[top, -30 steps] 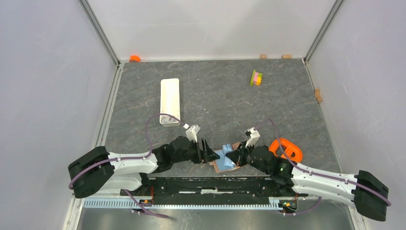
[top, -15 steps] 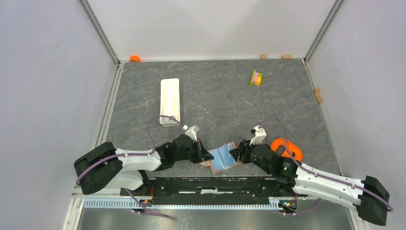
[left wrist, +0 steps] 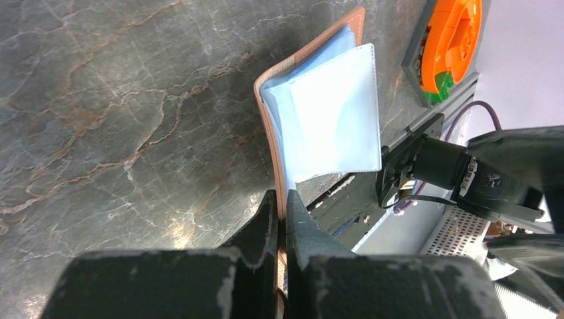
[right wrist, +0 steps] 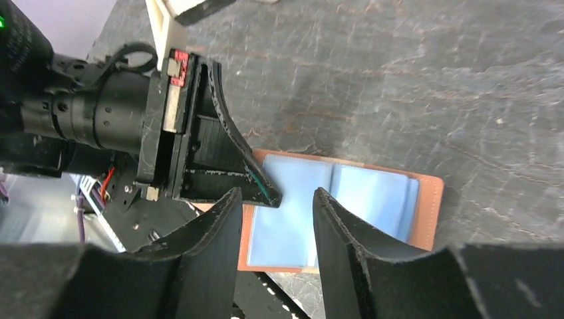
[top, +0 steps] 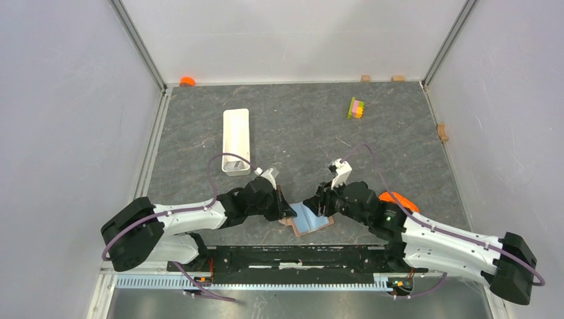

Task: Put the credit cards into the card holder
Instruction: Open the card holder.

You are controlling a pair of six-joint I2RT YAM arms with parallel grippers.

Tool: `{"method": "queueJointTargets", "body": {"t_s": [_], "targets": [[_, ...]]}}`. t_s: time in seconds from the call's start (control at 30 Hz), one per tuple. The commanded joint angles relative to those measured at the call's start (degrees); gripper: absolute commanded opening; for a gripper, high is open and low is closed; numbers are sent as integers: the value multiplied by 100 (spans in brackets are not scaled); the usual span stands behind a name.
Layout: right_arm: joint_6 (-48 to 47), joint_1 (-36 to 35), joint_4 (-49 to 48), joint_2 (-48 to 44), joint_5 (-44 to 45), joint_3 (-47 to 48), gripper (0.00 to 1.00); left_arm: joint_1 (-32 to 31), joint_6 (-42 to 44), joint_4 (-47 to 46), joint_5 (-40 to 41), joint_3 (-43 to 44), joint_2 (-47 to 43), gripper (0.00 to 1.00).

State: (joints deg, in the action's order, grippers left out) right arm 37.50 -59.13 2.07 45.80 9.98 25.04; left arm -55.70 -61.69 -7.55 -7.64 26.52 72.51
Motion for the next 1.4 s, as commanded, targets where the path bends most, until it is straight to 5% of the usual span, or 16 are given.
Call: {"method": "queueJointTargets", "body": {"t_s": [0.0, 0.63, 1.1, 1.23, 1.37], "targets": [[121, 6, -432, 506, -628, -111, 47, 85, 108, 96, 8, 195, -66, 2], [-683, 637, -67, 2001, -1049, -518, 46, 840, 2047, -124, -1397, 538, 827, 2], [-979, 674, 871, 1854, -305, -317, 46, 956, 3188, 1139, -360, 1456, 1681, 13], [-990, 675, 953, 1781, -331, -257, 46, 956, 3397, 1566, 16, 1672, 1691, 24], [-1026, 675, 969, 1632, -409, -95, 48, 956, 3476, 1901, 335, 1912, 1296, 50]]}}
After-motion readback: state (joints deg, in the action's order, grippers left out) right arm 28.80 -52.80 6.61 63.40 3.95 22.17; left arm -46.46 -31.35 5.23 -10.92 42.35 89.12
